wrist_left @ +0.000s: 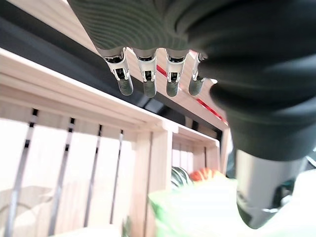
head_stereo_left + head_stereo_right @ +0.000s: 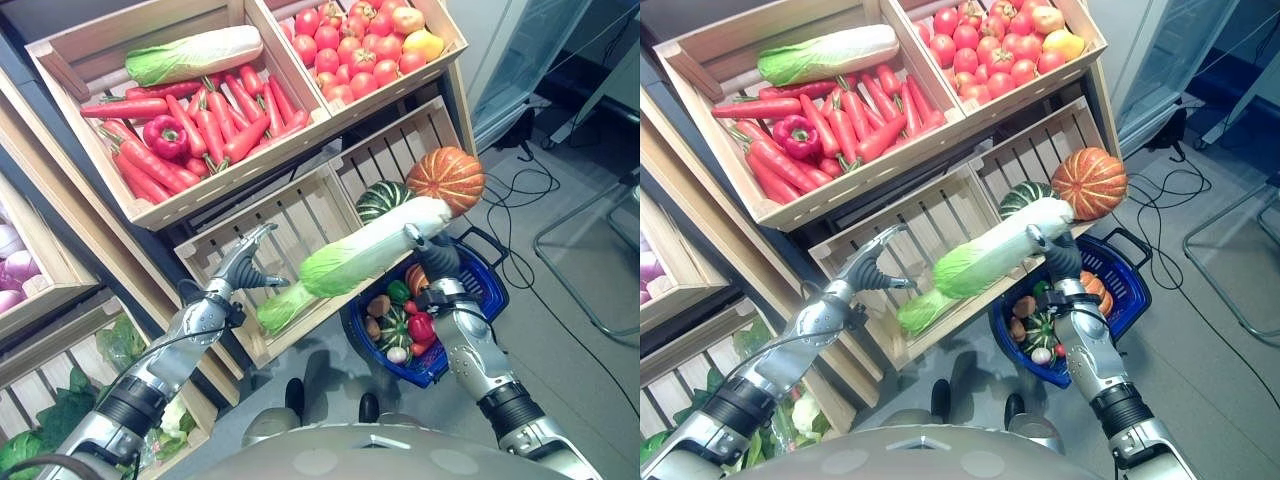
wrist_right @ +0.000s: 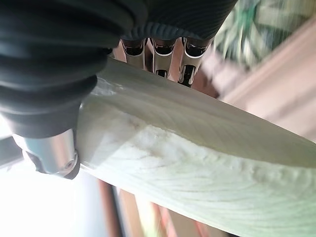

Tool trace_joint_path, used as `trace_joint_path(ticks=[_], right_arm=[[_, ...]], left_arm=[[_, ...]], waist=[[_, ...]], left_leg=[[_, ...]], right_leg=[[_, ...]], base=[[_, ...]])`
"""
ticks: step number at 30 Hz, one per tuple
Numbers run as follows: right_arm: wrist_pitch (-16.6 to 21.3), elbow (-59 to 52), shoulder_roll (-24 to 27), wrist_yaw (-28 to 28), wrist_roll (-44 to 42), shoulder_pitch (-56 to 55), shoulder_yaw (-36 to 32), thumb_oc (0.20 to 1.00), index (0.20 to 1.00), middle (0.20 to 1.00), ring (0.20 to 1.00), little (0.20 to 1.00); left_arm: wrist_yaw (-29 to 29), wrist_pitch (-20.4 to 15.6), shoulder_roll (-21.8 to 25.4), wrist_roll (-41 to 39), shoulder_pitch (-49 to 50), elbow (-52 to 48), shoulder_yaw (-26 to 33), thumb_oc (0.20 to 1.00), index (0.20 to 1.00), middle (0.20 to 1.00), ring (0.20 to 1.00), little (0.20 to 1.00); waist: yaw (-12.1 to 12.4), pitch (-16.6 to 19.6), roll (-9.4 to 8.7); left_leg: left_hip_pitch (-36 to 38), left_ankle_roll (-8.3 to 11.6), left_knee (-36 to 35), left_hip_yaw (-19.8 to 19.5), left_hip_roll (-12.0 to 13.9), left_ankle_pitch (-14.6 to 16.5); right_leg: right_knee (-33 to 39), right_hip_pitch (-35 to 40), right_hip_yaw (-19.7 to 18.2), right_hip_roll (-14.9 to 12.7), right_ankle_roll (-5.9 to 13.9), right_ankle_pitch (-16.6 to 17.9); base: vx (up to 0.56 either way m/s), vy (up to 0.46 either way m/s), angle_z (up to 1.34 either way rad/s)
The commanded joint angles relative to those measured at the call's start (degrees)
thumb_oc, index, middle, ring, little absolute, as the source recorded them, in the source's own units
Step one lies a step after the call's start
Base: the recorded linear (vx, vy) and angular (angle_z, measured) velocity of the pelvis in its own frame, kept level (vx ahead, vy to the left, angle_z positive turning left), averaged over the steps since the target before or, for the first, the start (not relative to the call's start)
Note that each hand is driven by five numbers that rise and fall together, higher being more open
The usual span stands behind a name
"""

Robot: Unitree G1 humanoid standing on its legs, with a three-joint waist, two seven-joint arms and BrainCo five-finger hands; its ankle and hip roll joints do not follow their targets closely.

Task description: Pick up fruits and vegetables into the basket

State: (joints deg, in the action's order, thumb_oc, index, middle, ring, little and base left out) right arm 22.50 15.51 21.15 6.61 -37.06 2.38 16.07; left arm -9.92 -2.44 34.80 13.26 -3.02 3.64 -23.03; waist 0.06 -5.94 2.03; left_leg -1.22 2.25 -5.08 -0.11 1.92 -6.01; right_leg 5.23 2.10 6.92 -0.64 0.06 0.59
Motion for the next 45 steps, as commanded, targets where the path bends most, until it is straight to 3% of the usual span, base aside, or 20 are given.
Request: trace_joint_path(ticks=[1, 5, 11, 18, 28, 37, 38, 39, 40, 41, 45], right_arm=[[7.72, -2.35, -0.91, 7.71, 4.32, 5.48, -3.97, 0.2, 0.2, 0.2, 0.2, 0.2], [9.51, 1.15, 1.09, 14.73, 5.86, 8.79, -6.14, 0.2, 0.2, 0.2, 0.2, 0.2], [11.02, 8.15, 4.25, 29.78, 10.74, 15.13, -10.33, 0.2, 0.2, 0.2, 0.2, 0.2], [10.72, 17.95, 5.69, 37.16, 11.51, 26.19, -9.89, 0.2, 0.2, 0.2, 0.2, 0.2], [9.0, 31.23, 8.3, 35.17, 4.02, 39.8, -8.44, 0.2, 0.2, 0.2, 0.2, 0.2], [1.45, 35.95, 9.13, 27.72, 3.17, 45.75, -4.53, 0.2, 0.2, 0.2, 0.2, 0.2], [0.67, 36.14, 9.03, 26.32, 2.83, 45.87, -4.14, 0.313, 0.313, 0.313, 0.313, 0.313], [0.67, 36.14, 9.03, 26.32, 2.83, 45.87, -4.14, 0.313, 0.313, 0.313, 0.313, 0.313], [0.16, 36.55, 8.93, 25.01, 2.63, 46.14, -3.68, 0.696, 0.696, 0.696, 0.696, 0.696], [-0.9, 37.26, 8.33, 22.51, 2.63, 47.03, -2.4, 1.0, 1.0, 1.0, 1.0, 1.0], [-1.76, 38.35, 7.65, 20.77, 4.18, 47.55, -0.87, 1.0, 1.0, 1.0, 1.0, 1.0]], left_arm=[[-6.35, -0.47, 2.02, 1.14, -5.99, 1.52, 3.1, 1.0, 1.0, 1.0, 1.0, 1.0], [-10.32, -0.55, 2.26, 0.1, -9.15, 2.01, 2.95, 1.0, 1.0, 1.0, 1.0, 1.0], [-16.97, -1.74, 2.09, -2.11, -13.94, 1.61, 1.65, 1.0, 1.0, 1.0, 1.0, 1.0], [-23.76, -3.09, -0.11, -2.09, -23.24, 5.19, -2.92, 1.0, 1.0, 1.0, 1.0, 1.0], [-32.22, -4.46, -3.84, -0.18, -37.23, 13.63, -8.36, 1.0, 1.0, 1.0, 1.0, 1.0], [-39.11, -8.23, -5.73, 3.39, -43.51, 23.58, -9.77, 1.0, 1.0, 1.0, 1.0, 1.0], [-39.94, -8.5, -5.74, 3.18, -44.01, 24.54, -9.91, 1.0, 1.0, 1.0, 1.0, 1.0], [-39.94, -8.5, -5.74, 3.18, -44.01, 24.54, -9.91, 1.0, 1.0, 1.0, 1.0, 1.0], [-40.43, -8.5, -6.0, 3.18, -44.62, 25.87, -9.97, 1.0, 1.0, 1.0, 1.0, 1.0], [-42.24, -8.44, -7.08, 4.24, -46.28, 30.26, -10.51, 1.0, 1.0, 1.0, 1.0, 1.0], [-44.04, -7.4, -8.67, 5.4, -47.98, 36.23, -10.5, 1.0, 1.0, 1.0, 1.0, 1.0]], waist=[[-0.03, -7.24, -1.86], [-0.04, -11.87, -1.81], [0.78, -19.5, -2.37], [1.32, -23.85, -2.01], [1.69, -23.86, -1.19], [1.29, -23.86, -1.19], [1.19, -23.86, -1.3], [1.19, -23.86, -1.3], [1.12, -23.86, -1.46], [0.79, -23.86, -1.85], [0.31, -23.86, -2.44]], left_leg=[[0.51, -2.37, 0.95, 1.83, -2.19, 6.39], [-3.77, -2.07, 7.04, 2.65, -2.41, 7.34], [-15.76, 0.1, 24.95, 2.5, -1.69, 11.05], [-25.91, 0.73, 37.33, 2.87, -1.54, 15.4], [-41.49, -0.08, 48.82, 3.96, -3.29, 19.2], [-47.51, -0.97, 53.34, 4.52, -3.34, 20.65], [-47.85, -1.01, 53.68, 4.51, -3.26, 20.73], [-47.85, -1.01, 53.68, 4.51, -3.26, 20.73], [-48.26, -1.11, 54.13, 4.5, -3.2, 20.88], [-49.2, -1.07, 55.14, 4.54, -2.97, 21.08], [-49.62, -1.04, 56.29, 4.51, -2.76, 21.47]], right_leg=[[-5.08, -3.87, -0.53, -2.25, 4.57, -1.22], [-10.65, -7.68, -0.18, -2.24, 3.93, -2.79], [-22.09, -15.15, 0.86, -3.76, 2.36, -5.37], [-32.38, -23.25, 0.83, -4.56, 1.75, -8.25], [-47.12, -41.12, 0.95, -6.03, 1.72, -11.13], [-53.69, -49.63, 0.23, -5.75, 2.06, -11.89], [-54.11, -50.05, 0.2, -5.73, 2.12, -11.89], [-54.11, -50.05, 0.2, -5.73, 2.12, -11.89], [-54.72, -50.59, 0.21, -5.75, 2.17, -11.97], [-56.0, -51.79, 0.17, -5.72, 2.32, -12.08], [-56.9, -52.46, -0.09, -5.4, 2.66, -11.98]], base=[[-0.2, -0.007, -0.05], [-0.19, -0.015, -0.08], [-0.16, -0.046, 0.03], [-0.1, -0.027, 0.06], [-0.03, 0.0, 0.02], [0.02, 0.013, -0.01], [0.0, 0.0, 0.0], [0.0, 0.0, 0.0], [0.05, -0.015, -0.02], [0.07, -0.025, -0.03], [0.05, -0.02, -0.05]])
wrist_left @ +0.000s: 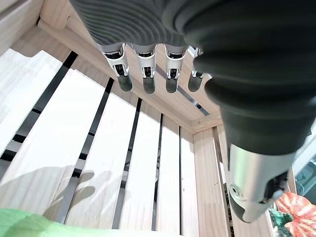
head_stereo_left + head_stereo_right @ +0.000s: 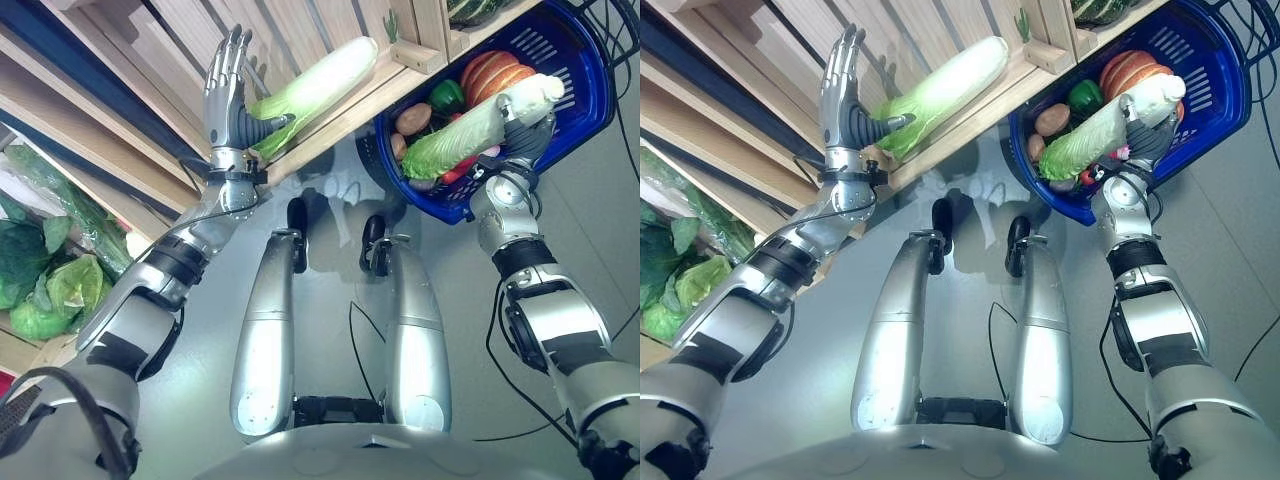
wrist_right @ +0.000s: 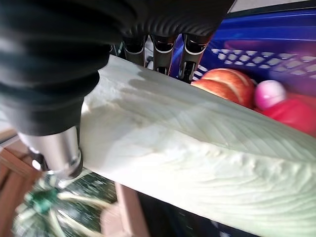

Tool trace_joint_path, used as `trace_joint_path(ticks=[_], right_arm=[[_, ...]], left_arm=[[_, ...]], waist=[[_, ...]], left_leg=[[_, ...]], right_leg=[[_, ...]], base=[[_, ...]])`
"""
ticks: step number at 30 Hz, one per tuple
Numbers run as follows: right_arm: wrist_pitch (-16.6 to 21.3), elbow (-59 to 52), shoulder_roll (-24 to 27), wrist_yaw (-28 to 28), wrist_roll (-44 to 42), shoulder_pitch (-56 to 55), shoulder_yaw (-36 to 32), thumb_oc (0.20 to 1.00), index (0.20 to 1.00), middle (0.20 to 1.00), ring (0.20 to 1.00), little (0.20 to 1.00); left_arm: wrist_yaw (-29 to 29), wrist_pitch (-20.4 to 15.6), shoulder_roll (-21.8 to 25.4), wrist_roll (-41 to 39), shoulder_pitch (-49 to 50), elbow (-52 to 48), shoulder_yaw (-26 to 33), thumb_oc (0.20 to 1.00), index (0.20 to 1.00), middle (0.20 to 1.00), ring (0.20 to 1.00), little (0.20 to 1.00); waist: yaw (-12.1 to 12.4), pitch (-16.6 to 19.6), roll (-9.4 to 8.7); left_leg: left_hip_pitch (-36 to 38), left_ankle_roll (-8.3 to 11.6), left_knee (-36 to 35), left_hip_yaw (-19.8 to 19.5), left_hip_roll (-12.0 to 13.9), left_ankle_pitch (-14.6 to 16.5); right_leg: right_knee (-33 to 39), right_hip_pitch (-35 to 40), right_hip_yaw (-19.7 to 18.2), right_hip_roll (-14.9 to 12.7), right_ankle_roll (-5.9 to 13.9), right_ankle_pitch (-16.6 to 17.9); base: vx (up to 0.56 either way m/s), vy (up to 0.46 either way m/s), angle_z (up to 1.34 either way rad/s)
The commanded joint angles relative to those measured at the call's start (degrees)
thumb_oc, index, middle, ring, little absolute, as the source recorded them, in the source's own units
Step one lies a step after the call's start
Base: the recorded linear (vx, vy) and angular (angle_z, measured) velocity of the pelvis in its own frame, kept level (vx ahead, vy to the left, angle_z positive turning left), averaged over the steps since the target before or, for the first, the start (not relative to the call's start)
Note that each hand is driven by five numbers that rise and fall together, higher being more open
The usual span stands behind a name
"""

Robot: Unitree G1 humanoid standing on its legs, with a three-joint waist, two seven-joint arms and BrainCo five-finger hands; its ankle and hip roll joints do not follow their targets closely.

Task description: Pick up fruits and vegetables into the basket

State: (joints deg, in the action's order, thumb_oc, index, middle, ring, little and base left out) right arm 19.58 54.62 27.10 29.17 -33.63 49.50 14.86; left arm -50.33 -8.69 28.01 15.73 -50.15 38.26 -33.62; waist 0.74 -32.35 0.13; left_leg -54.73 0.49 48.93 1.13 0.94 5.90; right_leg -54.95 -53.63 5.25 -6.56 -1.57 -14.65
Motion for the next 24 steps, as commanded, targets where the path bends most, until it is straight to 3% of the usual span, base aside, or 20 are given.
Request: trace_joint_path(ticks=[1, 3, 9, 14, 21, 24], right_arm=[[0.96, -0.39, 1.67, -2.21, 1.33, 0.76, 0.68, 1.0, 1.0, 1.0, 1.0, 1.0], [-1.33, 0.61, 1.17, -0.16, 3.96, 1.15, 2.19, 1.0, 1.0, 1.0, 1.0, 1.0], [-4.2, 1.16, 0.49, 5.78, 5.41, 1.56, 3.28, 1.0, 1.0, 1.0, 1.0, 1.0], [-4.55, -2.23, 0.14, 12.05, 7.5, 2.83, 4.11, 1.0, 1.0, 1.0, 1.0, 1.0], [-3.73, -14.95, -0.96, 14.22, 10.72, -1.03, 4.84, 1.0, 1.0, 1.0, 1.0, 1.0], [-3.29, -20.8, -1.62, 14.14, 12.49, -4.34, 4.55, 1.0, 1.0, 1.0, 1.0, 1.0]], left_arm=[[-4.34, -1.09, -2.14, 3.39, -1.56, 3.35, 0.22, 1.0, 1.0, 1.0, 1.0, 1.0], [-6.67, 2.29, -3.1, 2.3, -3.13, 9.1, 0.22, 1.0, 1.0, 1.0, 1.0, 1.0], [-8.56, 4.22, -3.5, -0.7, -5.96, 16.8, 1.38, 1.0, 1.0, 1.0, 1.0, 1.0], [-7.86, 6.16, -4.0, -2.82, -8.69, 20.01, 1.59, 1.0, 1.0, 1.0, 1.0, 1.0], [-5.95, 11.04, -3.74, -7.41, -9.31, 20.82, 2.33, 1.0, 1.0, 1.0, 1.0, 1.0], [-3.92, 11.15, -3.43, -9.21, -8.56, 20.53, 3.24, 1.0, 1.0, 1.0, 1.0, 1.0]], waist=[[-0.58, 2.55, -0.71], [-0.99, 2.55, -1.42], [-2.02, 2.55, -2.66], [-3.03, 2.55, -3.11], [-4.77, 2.55, -3.44], [-5.59, 2.55, -3.36]], left_leg=[[3.36, 0.74, 2.49, 3.29, -1.72, 9.3], [3.4, 0.57, 2.97, 3.41, -1.39, 9.62], [2.78, 0.64, 2.58, 3.54, -0.88, 9.35], [1.02, 0.79, 1.06, 3.74, -0.61, 8.59], [-0.21, 1.06, -2.05, 4.6, -0.51, 7.82], [-0.51, 1.41, -3.73, 4.93, -0.69, 7.13]], right_leg=[[3.16, 2.74, 1.57, 0.55, 4.38, 3.57], [2.77, 2.66, 1.61, 0.94, 4.6, 3.53], [3.24, 2.12, 1.56, 1.86, 5.01, 4.01], [3.84, 0.03, 1.16, 2.75, 5.27, 4.6], [6.06, -1.6, 0.09, 4.04, 5.57, 5.11], [7.58, -2.08, -0.23, 4.36, 5.78, 5.65]], base=[[0.05, -0.03, -0.09], [0.05, -0.031, -0.08], [0.01, -0.018, -0.08], [-0.02, 0.018, -0.07], [-0.03, 0.043, -0.12], [-0.04, 0.048, -0.06]])
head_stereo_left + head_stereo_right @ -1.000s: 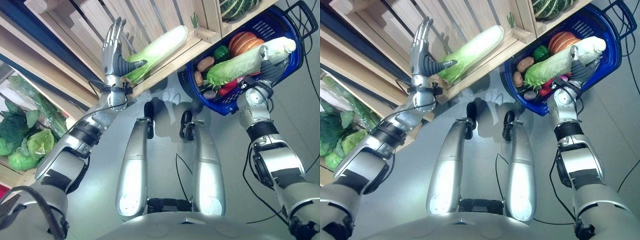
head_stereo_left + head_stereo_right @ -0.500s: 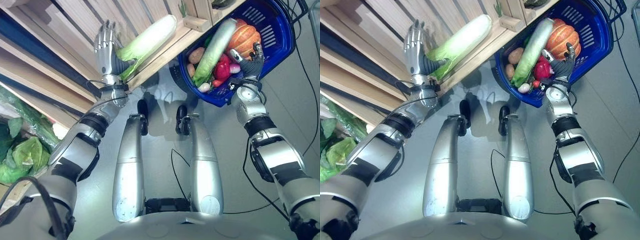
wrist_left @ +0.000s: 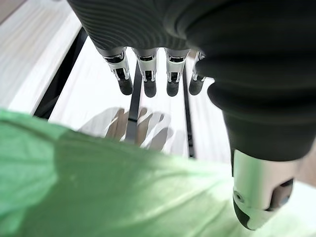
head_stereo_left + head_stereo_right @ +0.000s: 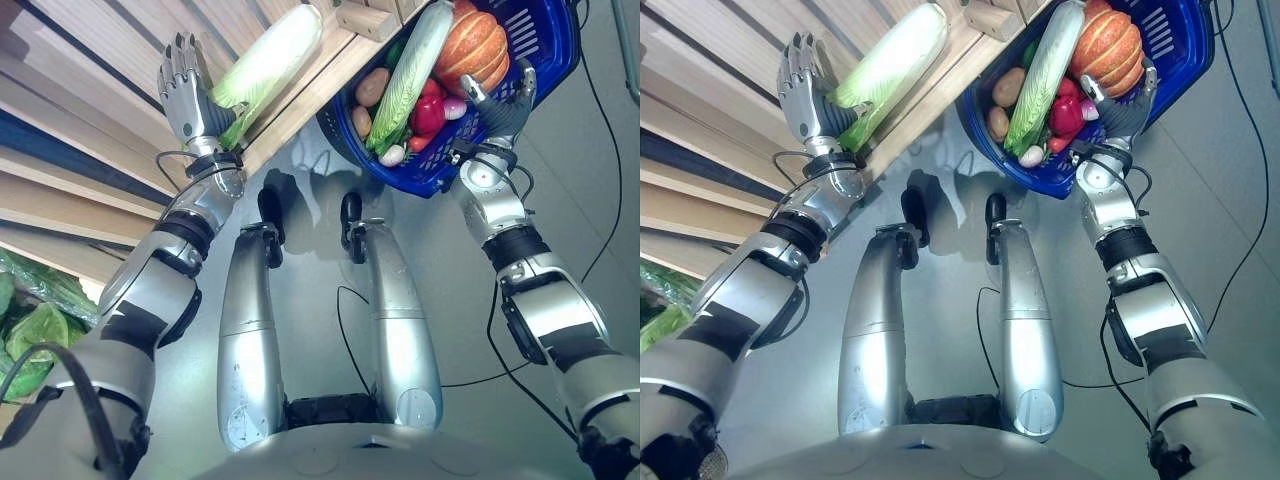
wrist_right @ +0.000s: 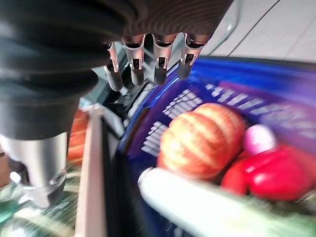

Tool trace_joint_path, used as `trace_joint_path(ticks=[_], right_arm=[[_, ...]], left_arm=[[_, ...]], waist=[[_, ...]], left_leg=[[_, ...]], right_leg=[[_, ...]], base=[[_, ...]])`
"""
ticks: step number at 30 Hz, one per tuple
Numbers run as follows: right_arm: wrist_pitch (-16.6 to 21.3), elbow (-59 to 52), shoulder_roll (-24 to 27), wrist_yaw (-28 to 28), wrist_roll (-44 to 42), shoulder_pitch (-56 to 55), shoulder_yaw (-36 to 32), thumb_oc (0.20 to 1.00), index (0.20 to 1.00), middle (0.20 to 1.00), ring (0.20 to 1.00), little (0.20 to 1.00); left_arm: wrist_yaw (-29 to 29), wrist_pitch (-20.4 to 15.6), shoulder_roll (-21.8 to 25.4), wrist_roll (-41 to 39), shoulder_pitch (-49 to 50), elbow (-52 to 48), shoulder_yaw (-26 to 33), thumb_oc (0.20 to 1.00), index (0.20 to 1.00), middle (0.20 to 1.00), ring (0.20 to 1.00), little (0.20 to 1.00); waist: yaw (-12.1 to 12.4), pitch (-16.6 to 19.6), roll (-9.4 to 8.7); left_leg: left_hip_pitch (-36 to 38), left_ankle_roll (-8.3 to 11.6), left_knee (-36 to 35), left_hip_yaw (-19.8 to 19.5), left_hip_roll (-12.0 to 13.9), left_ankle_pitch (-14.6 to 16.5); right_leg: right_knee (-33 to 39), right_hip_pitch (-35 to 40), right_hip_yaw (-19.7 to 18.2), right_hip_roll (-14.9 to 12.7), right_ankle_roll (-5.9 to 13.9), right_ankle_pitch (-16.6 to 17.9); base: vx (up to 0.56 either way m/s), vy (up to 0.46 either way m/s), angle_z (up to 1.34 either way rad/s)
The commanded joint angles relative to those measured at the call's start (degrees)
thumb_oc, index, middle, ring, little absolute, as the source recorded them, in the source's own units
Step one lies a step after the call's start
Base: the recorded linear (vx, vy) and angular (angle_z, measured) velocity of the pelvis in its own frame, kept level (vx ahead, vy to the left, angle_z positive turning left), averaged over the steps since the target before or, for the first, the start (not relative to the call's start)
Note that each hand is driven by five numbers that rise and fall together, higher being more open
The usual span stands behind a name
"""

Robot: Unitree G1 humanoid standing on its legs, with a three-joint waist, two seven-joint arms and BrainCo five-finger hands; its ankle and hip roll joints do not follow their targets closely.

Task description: Pick up fruits and vegetables into the basket

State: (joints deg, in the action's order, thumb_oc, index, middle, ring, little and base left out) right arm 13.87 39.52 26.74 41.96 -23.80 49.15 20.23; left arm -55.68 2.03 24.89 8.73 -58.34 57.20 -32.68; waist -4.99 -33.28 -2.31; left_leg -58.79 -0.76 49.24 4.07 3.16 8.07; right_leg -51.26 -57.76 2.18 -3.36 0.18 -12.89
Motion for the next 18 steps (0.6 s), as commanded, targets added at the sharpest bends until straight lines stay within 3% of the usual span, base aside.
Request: trace_joint_path(ticks=[1, 3, 8, 14, 18], right_arm=[[3.02, -6.91, -1.44, 1.27, 2.41, -4.83, -1.02, 1.0, 1.0, 1.0, 1.0, 1.0], [4.05, -8.57, -1.87, 1.07, 2.29, -6.14, -1.21, 1.0, 1.0, 1.0, 1.0, 1.0], [7.61, -12.83, -4.54, -1.25, 2.24, -10.07, -1.94, 1.0, 1.0, 1.0, 1.0, 1.0], [7.11, -16.78, -6.18, -1.69, 4.61, -11.01, -1.13, 1.0, 1.0, 1.0, 1.0, 1.0], [6.2, -18.81, -7.37, -1.86, 5.66, -12.1, -0.51, 1.0, 1.0, 1.0, 1.0, 1.0]], left_arm=[[2.4, 0.0, -0.18, -2.52, -0.27, 1.49, 2.43, 1.0, 1.0, 1.0, 1.0, 1.0], [2.99, -0.83, -0.3, -2.7, -0.26, 1.04, 2.52, 1.0, 1.0, 1.0, 1.0, 1.0], [4.11, 3.74, -1.42, -1.49, 0.53, 0.99, 2.32, 1.0, 1.0, 1.0, 1.0, 1.0], [5.78, 7.68, -1.75, -0.55, 0.42, 2.26, 1.44, 1.0, 1.0, 1.0, 1.0, 1.0], [4.31, 6.67, -2.56, -0.92, 1.52, 1.4, 1.41, 1.0, 1.0, 1.0, 1.0, 1.0]], waist=[[-0.12, 3.48, -0.95], [-0.46, 3.48, -1.05], [-1.23, 3.48, -1.17], [-1.61, 3.48, -1.21], [-1.66, 3.48, -1.23]], left_leg=[[3.39, 2.71, -4.27, 2.12, -2.89, 4.96], [3.04, 2.68, -4.51, 2.34, -2.86, 4.98], [4.33, 2.86, -7.32, 2.92, -3.12, 4.43], [4.35, 2.85, -8.56, 3.3, -3.09, 3.6], [4.47, 2.91, -9.13, 3.43, -3.08, 3.14]], right_leg=[[4.24, 1.9, 2.75, 1.27, 4.07, 3.93], [4.56, 1.53, 2.62, 1.46, 4.17, 3.98], [7.52, 2.66, 2.31, 1.92, 4.24, 4.39], [8.86, 2.63, 2.37, 1.8, 4.1, 5.08], [9.57, 2.77, 2.42, 1.8, 3.99, 5.42]], base=[[-0.02, 0.019, -0.05], [-0.02, 0.014, -0.01], [-0.02, 0.018, -0.03], [-0.02, -0.002, -0.05], [0.0, 0.0, 0.0]])
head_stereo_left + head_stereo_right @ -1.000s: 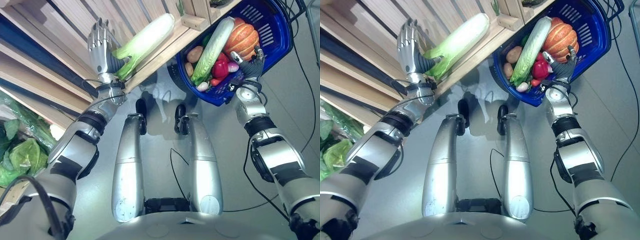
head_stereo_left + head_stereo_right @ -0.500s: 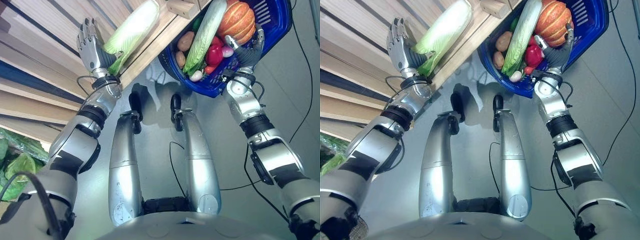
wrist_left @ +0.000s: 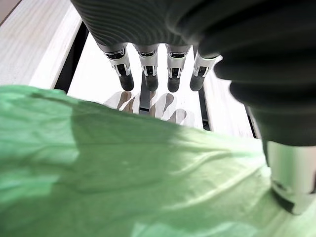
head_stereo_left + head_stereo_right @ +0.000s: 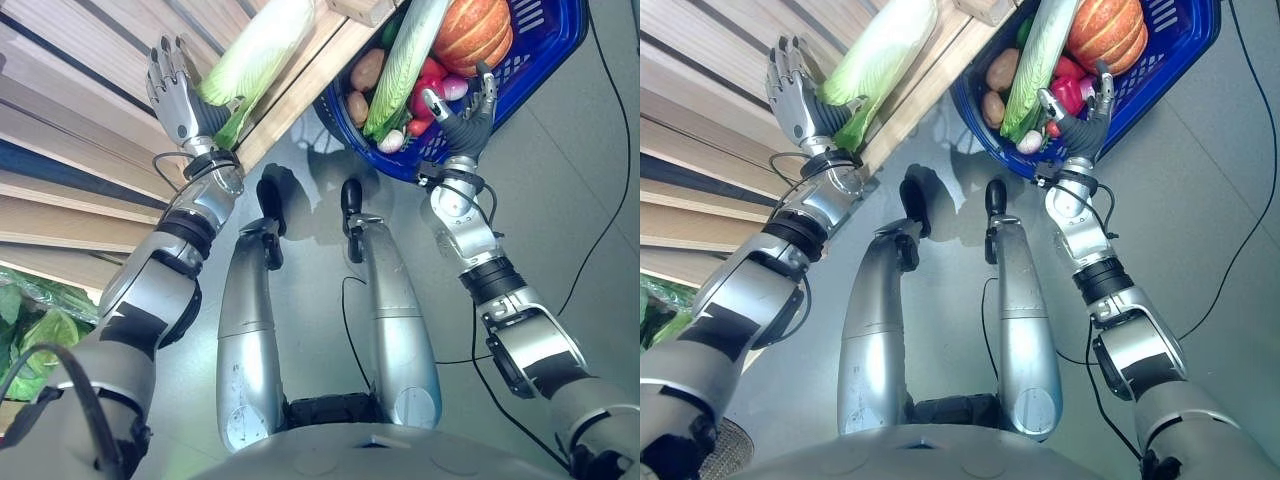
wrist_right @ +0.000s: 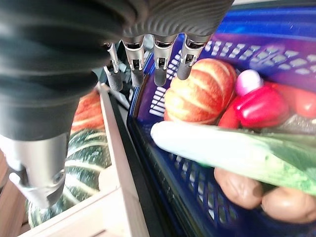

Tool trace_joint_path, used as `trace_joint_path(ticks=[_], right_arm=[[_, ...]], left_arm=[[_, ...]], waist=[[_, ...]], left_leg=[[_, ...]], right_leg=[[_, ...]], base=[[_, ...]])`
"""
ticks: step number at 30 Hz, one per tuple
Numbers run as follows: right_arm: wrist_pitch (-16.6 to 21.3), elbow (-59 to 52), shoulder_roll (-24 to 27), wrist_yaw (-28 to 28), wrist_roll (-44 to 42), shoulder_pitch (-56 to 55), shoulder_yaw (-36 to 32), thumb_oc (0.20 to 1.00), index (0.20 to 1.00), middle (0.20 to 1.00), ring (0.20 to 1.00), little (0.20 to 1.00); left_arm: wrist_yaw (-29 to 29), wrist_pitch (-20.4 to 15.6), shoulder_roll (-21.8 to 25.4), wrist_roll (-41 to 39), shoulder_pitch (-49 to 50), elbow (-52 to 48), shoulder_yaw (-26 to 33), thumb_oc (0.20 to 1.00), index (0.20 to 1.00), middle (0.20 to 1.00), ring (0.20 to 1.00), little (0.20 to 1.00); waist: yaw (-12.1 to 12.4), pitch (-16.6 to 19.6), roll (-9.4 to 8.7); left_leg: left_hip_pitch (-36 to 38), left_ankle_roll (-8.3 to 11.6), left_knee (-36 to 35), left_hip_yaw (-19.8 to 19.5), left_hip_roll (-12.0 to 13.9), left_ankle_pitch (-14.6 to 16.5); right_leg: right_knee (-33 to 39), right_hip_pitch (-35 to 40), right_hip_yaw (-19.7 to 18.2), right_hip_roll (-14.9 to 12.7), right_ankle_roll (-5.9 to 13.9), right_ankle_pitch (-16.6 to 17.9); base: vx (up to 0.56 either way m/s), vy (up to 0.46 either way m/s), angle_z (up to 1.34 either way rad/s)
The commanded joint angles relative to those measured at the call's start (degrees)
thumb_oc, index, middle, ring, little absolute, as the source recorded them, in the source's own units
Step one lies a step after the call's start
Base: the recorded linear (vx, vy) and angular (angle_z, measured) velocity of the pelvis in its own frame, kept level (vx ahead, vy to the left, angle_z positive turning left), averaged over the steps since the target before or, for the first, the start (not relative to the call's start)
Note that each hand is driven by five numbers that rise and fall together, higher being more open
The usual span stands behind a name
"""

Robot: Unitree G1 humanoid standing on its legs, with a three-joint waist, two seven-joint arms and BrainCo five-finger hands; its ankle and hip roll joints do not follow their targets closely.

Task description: Pick up fruits and vegetables into the basket

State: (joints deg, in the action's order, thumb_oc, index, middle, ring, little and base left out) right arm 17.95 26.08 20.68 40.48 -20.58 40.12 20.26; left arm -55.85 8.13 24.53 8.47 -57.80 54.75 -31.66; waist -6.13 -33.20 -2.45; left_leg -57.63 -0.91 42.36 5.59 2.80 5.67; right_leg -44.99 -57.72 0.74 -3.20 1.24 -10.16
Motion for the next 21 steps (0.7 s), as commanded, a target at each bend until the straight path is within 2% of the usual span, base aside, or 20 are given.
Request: trace_joint_path(ticks=[1, 5, 11, 14, 21], right_arm=[[2.34, -5.69, -1.77, -0.28, 2.43, -3.76, -0.29, 1.0, 1.0, 1.0, 1.0, 1.0], [3.85, -6.66, -2.69, -0.22, 2.93, -5.45, -0.34, 1.0, 1.0, 1.0, 1.0, 1.0], [4.34, -9.82, -5.28, 0.83, 5.51, -9.59, -0.98, 1.0, 1.0, 1.0, 1.0, 1.0], [4.29, -10.93, -5.71, 1.06, 5.66, -11.14, -1.25, 1.0, 1.0, 1.0, 1.0, 1.0], [3.19, -12.09, -5.2, 0.17, 5.39, -12.13, -1.32, 1.0, 1.0, 1.0, 1.0, 1.0]], left_arm=[[1.09, -1.27, -2.46, -0.81, 1.77, 2.95, 1.08, 1.0, 1.0, 1.0, 1.0, 1.0], [-10.04, -8.56, -2.16, 2.56, 3.09, -0.83, 4.61, 1.0, 1.0, 1.0, 1.0, 1.0], [-19.85, -14.97, -3.69, 11.12, 8.0, -8.17, 8.13, 1.0, 1.0, 1.0, 1.0, 1.0], [-19.97, -15.35, -4.44, 13.86, 10.11, -10.47, 8.24, 1.0, 1.0, 1.0, 1.0, 1.0], [-11.97, -12.0, -4.06, 12.62, 11.44, -11.21, 5.75, 1.0, 1.0, 1.0, 1.0, 1.0]], waist=[[-0.43, 3.4, -1.13], [-0.26, 3.4, -1.12], [0.39, 3.4, -0.74], [0.69, 3.4, -0.64], [0.65, 3.4, -0.58]], left_leg=[[4.01, 3.07, -2.58, 1.83, -2.75, 5.67], [4.12, 3.09, -2.93, 1.79, -2.78, 5.26], [4.74, 3.14, -3.61, 1.6, -2.91, 5.01], [5.57, 3.07, -3.87, 1.65, -2.78, 5.34], [5.33, 2.9, -3.52, 1.86, -2.48, 4.91]], right_leg=[[3.51, 3.34, 3.8, 1.8, 2.97, 2.49], [4.42, 3.67, 3.75, 1.79, 2.91, 2.84], [5.04, 4.43, 4.2, 1.5, 2.79, 2.95], [5.02, 5.14, 4.4, 1.31, 2.8, 2.57], [4.45, 4.7, 4.48, 1.07, 2.6, 2.79]], base=[[0.0, -0.031, 0.01], [-0.01, -0.04, 0.0], [-0.01, -0.036, -0.01], [0.0, 0.0, 0.0], [0.0, -0.002, 0.0]])
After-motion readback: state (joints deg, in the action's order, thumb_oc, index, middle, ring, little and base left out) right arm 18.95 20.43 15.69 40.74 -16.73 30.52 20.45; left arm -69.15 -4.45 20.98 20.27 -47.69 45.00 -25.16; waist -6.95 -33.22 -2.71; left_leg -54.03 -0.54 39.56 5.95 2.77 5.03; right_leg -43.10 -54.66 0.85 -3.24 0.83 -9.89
